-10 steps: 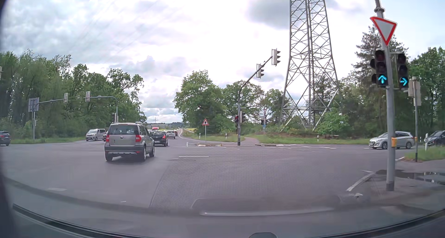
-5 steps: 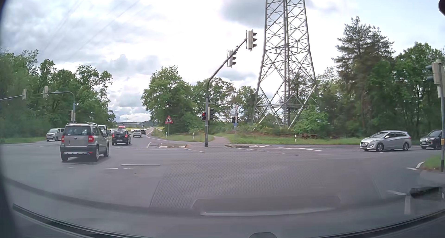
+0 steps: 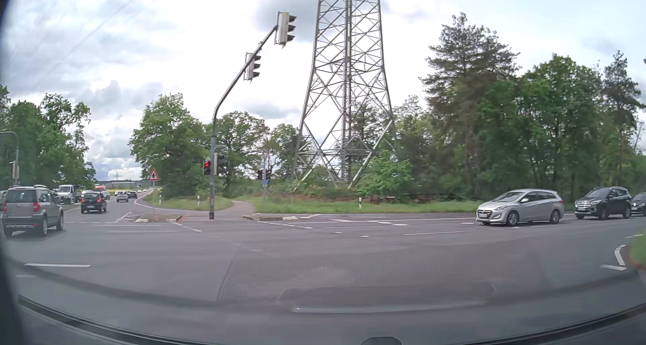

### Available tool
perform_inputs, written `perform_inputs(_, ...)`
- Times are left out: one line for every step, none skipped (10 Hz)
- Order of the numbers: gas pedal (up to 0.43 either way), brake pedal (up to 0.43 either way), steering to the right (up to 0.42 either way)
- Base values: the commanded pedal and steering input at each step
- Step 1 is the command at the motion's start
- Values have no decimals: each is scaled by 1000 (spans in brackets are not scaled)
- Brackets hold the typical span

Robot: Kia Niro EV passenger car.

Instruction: Follow the waypoints while adhering to traffic rules and regulations

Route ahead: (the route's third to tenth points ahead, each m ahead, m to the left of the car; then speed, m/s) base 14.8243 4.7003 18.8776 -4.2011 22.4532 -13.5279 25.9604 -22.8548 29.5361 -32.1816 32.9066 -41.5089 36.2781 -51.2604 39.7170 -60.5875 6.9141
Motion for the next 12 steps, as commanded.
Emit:
perform_inputs(0,49,270)
perform_inputs(0,0,276)
perform_inputs(0,0,280)
perform_inputs(0,0,284)
perform_inputs(0,0,286)
perform_inputs(0,0,289)
perform_inputs(0,0,293)
perform_inputs(47,0,296)
perform_inputs(59,0,296)
perform_inputs(79,0,297)
perform_inputs(110,0,298)
perform_inputs(150,0,298)
